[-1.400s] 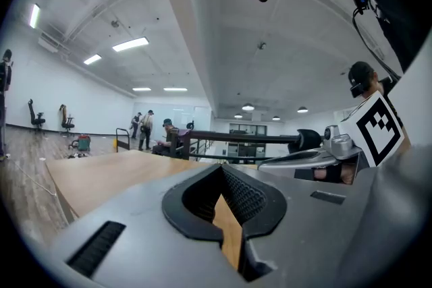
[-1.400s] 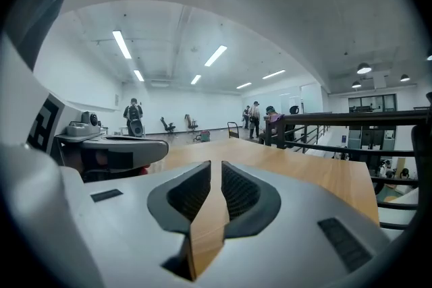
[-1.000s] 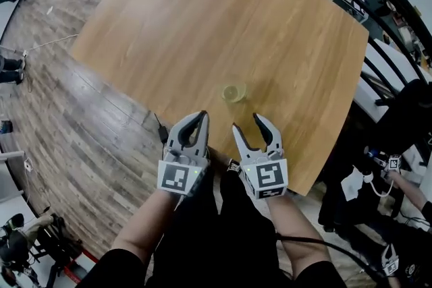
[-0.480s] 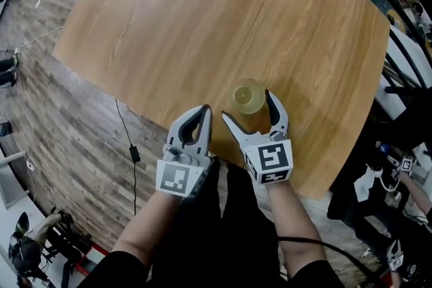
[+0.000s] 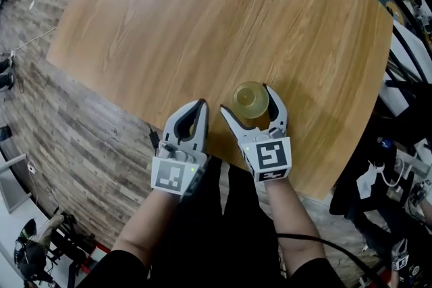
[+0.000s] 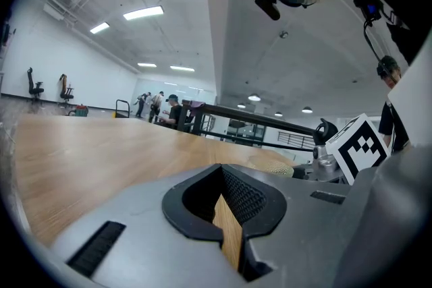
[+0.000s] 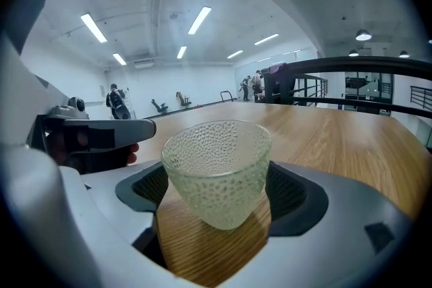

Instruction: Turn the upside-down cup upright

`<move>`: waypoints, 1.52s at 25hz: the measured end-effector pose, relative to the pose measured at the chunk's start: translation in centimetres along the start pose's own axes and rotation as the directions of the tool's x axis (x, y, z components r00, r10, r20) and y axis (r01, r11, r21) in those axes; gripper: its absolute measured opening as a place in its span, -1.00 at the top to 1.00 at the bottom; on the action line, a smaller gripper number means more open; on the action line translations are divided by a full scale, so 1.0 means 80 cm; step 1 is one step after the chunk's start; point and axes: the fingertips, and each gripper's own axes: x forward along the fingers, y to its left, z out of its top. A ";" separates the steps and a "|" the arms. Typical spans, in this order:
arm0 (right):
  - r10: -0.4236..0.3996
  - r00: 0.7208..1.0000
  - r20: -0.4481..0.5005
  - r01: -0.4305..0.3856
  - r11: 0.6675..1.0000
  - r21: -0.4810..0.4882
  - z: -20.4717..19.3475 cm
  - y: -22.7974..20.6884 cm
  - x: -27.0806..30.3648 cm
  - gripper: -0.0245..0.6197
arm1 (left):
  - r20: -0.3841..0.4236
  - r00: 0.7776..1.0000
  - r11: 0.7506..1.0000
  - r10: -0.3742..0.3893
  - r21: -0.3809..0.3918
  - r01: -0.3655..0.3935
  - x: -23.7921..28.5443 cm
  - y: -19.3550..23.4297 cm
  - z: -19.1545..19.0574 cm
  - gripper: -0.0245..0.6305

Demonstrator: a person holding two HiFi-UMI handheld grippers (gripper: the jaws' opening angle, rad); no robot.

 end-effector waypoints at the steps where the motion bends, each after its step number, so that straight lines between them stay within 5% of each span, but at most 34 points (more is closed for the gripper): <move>1: -0.005 1.000 0.002 0.005 1.000 -0.002 -0.001 -0.002 0.000 -0.37 | 0.005 1.000 1.000 -0.002 0.000 0.002 -0.001 0.001 -0.005 0.91; 10: -0.020 1.000 0.009 0.020 1.000 -0.022 -0.003 -0.008 -0.004 -0.30 | -0.045 0.999 0.998 -0.001 -0.057 -0.001 0.002 0.007 -0.028 0.91; 15: -0.002 0.998 0.067 -0.001 0.999 0.045 0.025 -0.015 -0.028 -0.30 | -0.014 0.997 0.997 -0.079 0.012 0.079 0.010 -0.017 0.007 0.90; 18: 0.025 0.995 0.101 -0.036 0.994 0.108 0.053 -0.023 -0.044 -0.30 | -0.024 0.989 0.988 -0.143 0.049 0.144 0.012 -0.038 0.017 0.56; 23: 0.082 0.986 0.145 -0.105 0.982 0.156 0.098 -0.021 -0.076 -0.30 | -0.034 0.978 0.971 -0.206 0.115 0.209 0.013 -0.075 0.023 0.37; 38: 0.123 0.980 0.158 -0.145 0.981 0.130 0.125 -0.012 -0.125 -0.30 | 0.006 0.963 0.951 -0.268 0.163 0.264 0.012 -0.122 0.023 0.32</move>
